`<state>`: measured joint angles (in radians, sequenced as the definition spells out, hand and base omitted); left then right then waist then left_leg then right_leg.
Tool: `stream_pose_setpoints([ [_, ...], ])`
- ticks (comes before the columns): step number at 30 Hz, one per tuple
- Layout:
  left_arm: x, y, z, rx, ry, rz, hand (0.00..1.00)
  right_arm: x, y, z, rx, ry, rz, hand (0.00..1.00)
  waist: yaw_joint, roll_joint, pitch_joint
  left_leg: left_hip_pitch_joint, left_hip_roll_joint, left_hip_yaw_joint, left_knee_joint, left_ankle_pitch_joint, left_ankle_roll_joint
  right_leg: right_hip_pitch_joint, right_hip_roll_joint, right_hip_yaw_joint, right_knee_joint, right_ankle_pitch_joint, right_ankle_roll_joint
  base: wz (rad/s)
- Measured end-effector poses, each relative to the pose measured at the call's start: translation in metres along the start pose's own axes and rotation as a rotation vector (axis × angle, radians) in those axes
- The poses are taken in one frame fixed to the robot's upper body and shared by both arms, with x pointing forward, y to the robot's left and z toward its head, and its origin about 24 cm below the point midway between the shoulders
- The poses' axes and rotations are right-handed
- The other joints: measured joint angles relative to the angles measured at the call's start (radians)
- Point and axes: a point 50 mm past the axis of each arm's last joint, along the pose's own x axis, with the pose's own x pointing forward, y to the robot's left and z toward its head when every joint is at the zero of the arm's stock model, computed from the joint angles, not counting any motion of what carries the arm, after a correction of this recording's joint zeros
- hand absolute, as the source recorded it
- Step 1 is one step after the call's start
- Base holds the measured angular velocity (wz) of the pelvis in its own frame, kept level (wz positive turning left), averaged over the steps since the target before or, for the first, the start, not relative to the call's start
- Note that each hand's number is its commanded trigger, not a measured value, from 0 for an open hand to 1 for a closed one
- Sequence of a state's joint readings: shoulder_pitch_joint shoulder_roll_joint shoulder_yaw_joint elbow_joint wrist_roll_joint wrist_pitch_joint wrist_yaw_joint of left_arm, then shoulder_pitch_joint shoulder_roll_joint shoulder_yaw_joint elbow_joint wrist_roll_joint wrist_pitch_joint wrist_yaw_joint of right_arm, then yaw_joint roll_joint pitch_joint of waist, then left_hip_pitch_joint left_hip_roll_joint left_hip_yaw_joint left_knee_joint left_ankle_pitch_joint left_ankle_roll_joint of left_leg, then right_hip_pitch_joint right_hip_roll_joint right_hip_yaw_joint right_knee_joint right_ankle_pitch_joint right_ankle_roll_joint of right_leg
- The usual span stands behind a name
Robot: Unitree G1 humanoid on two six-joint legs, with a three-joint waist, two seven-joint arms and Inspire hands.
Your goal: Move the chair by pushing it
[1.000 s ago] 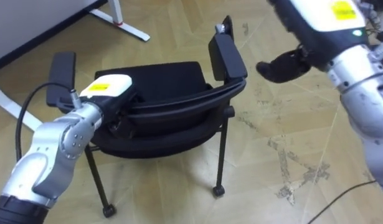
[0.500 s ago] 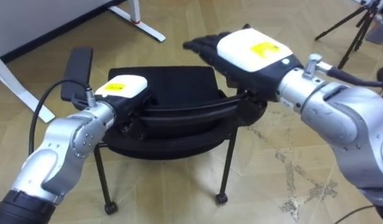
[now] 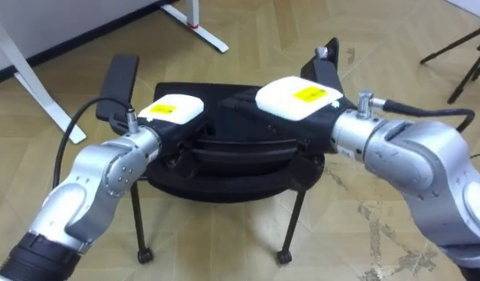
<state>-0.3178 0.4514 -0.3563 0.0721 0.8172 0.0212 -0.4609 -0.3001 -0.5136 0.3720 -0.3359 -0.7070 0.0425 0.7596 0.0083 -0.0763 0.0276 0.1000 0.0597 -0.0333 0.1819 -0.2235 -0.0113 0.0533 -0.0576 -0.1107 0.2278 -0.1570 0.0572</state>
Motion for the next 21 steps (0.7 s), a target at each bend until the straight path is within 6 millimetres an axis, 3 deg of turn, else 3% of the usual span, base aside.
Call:
stream_pose_setpoints([
  [1,0.000,0.000,0.002,0.002,-0.003,0.000,1.00,0.003,0.008,-0.008,0.024,0.030,0.024,0.00,0.002,0.004,0.0027,0.004,0.003,-0.011,0.000,0.000,0.000,-0.008,0.000,-0.015,0.022,-0.001,-0.002,-0.06],
  [2,0.001,-0.001,0.003,0.001,-0.003,-0.002,1.00,0.007,0.016,-0.017,0.053,0.063,0.051,0.00,0.002,0.017,0.0104,0.018,0.011,-0.058,0.000,0.000,0.000,-0.043,0.007,-0.036,0.079,-0.024,-0.022,-0.08],
  [3,0.001,-0.001,0.003,0.004,-0.004,-0.003,1.00,0.009,0.021,-0.020,0.067,0.080,0.060,0.00,0.004,0.017,0.0106,0.020,0.019,-0.093,0.001,0.000,0.000,-0.058,0.024,-0.025,0.075,-0.030,-0.035,-0.14],
  [4,-0.002,0.002,0.000,0.020,0.002,0.005,1.00,0.011,0.027,-0.025,0.075,0.109,0.077,0.00,0.013,-0.007,0.0053,0.011,0.007,-0.103,0.015,-0.003,-0.005,-0.064,0.059,-0.022,-0.035,0.015,-0.066,-0.09],
  [5,-0.002,0.002,-0.001,0.004,0.014,0.010,1.00,0.011,0.031,-0.032,0.078,0.135,0.088,0.00,0.013,0.020,0.0118,0.003,0.015,-0.087,0.024,-0.021,-0.030,-0.048,0.056,-0.079,-0.044,0.027,-0.077,0.00],
  [7,-0.002,0.001,-0.002,-0.003,0.023,0.012,1.00,0.014,0.035,-0.037,0.082,0.157,0.065,0.00,-0.012,0.037,0.0084,-0.004,0.020,-0.066,0.021,-0.021,-0.032,-0.046,0.058,-0.078,-0.042,0.028,-0.077,0.32],
  [10,0.000,-0.001,0.001,-0.007,0.019,0.010,1.00,0.021,0.042,-0.042,0.088,0.200,0.040,0.00,-0.020,0.041,0.0069,0.003,0.026,-0.025,0.018,-0.020,-0.031,-0.039,0.073,-0.049,-0.043,0.028,-0.076,0.13],
  [12,0.000,-0.003,0.004,-0.005,0.011,0.001,1.00,0.024,0.049,-0.047,0.108,0.223,0.022,0.00,-0.015,0.048,0.0018,0.016,0.025,-0.019,0.016,-0.020,-0.031,-0.034,0.074,-0.038,-0.043,0.028,-0.076,-0.03],
  [13,0.001,-0.005,0.006,-0.014,0.004,-0.004,1.00,0.024,0.055,-0.050,0.109,0.242,0.010,0.00,-0.011,0.055,-0.0044,0.016,0.023,-0.018,0.017,-0.020,-0.031,-0.034,0.073,-0.035,-0.043,0.029,-0.075,-0.06],
  [14,0.001,-0.008,0.007,-0.022,0.004,-0.008,1.00,0.023,0.058,-0.050,0.096,0.246,-0.006,0.00,-0.010,0.063,-0.0101,0.016,0.020,-0.017,0.022,-0.020,-0.031,-0.030,0.069,-0.029,-0.043,0.029,-0.075,-0.05],
  [16,0.000,-0.012,0.006,-0.028,0.013,-0.017,1.00,0.024,0.065,-0.049,0.097,0.249,-0.034,0.00,-0.013,0.066,-0.0113,0.012,0.012,0.003,0.057,-0.021,-0.032,-0.010,0.058,-0.024,-0.048,0.030,-0.075,0.00],
  [18,0.000,-0.017,0.007,-0.033,0.019,-0.027,1.00,0.025,0.071,-0.048,0.117,0.251,-0.060,0.00,-0.020,0.058,-0.0106,-0.037,-0.004,0.052,0.174,-0.025,-0.033,0.014,0.026,0.036,-0.064,0.034,-0.069,0.17],
  [19,0.001,-0.019,0.010,-0.038,0.014,-0.022,1.00,0.026,0.071,-0.051,0.127,0.261,-0.085,0.00,-0.038,0.055,-0.0127,-0.101,-0.013,0.069,0.178,-0.045,-0.018,0.019,0.005,0.115,-0.078,0.036,-0.063,0.45],
  [20,0.003,-0.016,0.016,-0.042,-0.012,0.001,1.00,0.024,0.069,-0.059,0.141,0.288,-0.117,0.00,-0.048,0.070,-0.0156,-0.162,-0.013,0.083,0.077,0.003,0.005,-0.001,0.001,0.131,-0.069,0.022,-0.033,0.32],
  [21,0.003,-0.017,0.018,-0.038,-0.019,0.002,1.00,0.025,0.070,-0.062,0.157,0.303,-0.129,0.00,-0.039,0.057,-0.0210,-0.168,-0.021,0.121,0.103,0.020,0.012,-0.009,-0.016,0.141,-0.060,0.004,-0.009,-0.10],
])
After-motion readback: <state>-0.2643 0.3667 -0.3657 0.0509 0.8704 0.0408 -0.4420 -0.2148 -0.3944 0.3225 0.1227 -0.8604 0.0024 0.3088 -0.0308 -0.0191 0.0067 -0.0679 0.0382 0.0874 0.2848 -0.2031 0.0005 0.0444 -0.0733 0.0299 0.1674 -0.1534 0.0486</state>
